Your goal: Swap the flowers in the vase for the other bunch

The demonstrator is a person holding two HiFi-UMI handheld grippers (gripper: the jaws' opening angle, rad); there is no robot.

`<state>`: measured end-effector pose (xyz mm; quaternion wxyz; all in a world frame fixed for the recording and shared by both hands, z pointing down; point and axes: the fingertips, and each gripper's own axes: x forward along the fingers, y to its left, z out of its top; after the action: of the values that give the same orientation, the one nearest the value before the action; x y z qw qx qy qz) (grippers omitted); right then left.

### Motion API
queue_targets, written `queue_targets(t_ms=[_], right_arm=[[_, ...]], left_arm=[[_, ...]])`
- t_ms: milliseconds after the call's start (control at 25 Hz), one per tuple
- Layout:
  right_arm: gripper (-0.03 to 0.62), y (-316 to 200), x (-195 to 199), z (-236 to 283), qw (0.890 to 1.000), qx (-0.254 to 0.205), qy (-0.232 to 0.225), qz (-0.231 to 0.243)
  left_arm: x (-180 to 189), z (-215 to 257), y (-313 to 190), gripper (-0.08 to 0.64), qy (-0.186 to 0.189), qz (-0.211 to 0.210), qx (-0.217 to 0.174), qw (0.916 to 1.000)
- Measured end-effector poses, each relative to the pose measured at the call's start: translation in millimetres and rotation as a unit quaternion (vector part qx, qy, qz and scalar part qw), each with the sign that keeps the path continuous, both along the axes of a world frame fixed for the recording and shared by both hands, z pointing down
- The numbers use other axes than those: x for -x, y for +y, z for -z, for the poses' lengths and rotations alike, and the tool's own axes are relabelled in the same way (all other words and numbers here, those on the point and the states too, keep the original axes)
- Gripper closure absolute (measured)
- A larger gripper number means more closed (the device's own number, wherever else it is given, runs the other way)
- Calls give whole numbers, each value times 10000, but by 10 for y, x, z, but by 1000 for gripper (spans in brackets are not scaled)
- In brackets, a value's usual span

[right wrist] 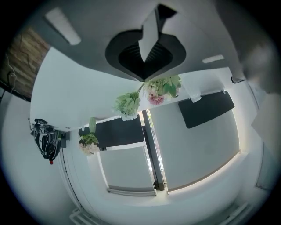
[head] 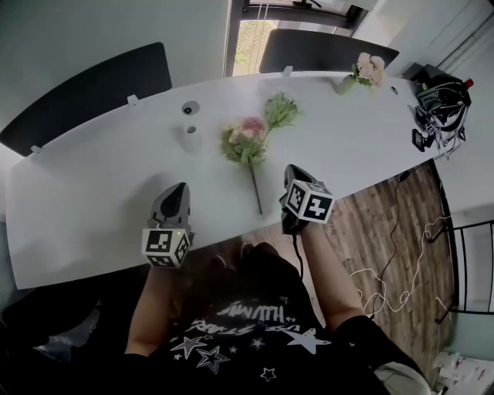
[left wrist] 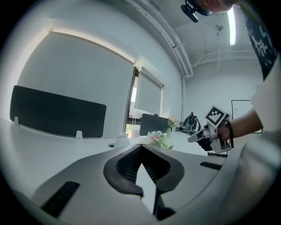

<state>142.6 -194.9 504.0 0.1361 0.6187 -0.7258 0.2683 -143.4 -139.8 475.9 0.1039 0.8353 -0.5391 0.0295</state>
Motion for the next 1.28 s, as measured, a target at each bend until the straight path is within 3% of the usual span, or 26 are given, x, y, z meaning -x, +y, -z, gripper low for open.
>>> queue_targets(t_ms=[360,880,1280], right_arm=[[587,-266,-167,-84,9970,295,-640,-306],[534,-1230,-202,-351,9880,771,-1332,106],[464,-1828,-27,-792,9678,1411,-2078,136]], left_arm=[[-142,85,-224,552,-45,-6,-51,10000],[-441,124,-820,552,-240,514,-3,9984],[-369,129,-1065,552,-370,1184,151,9922]])
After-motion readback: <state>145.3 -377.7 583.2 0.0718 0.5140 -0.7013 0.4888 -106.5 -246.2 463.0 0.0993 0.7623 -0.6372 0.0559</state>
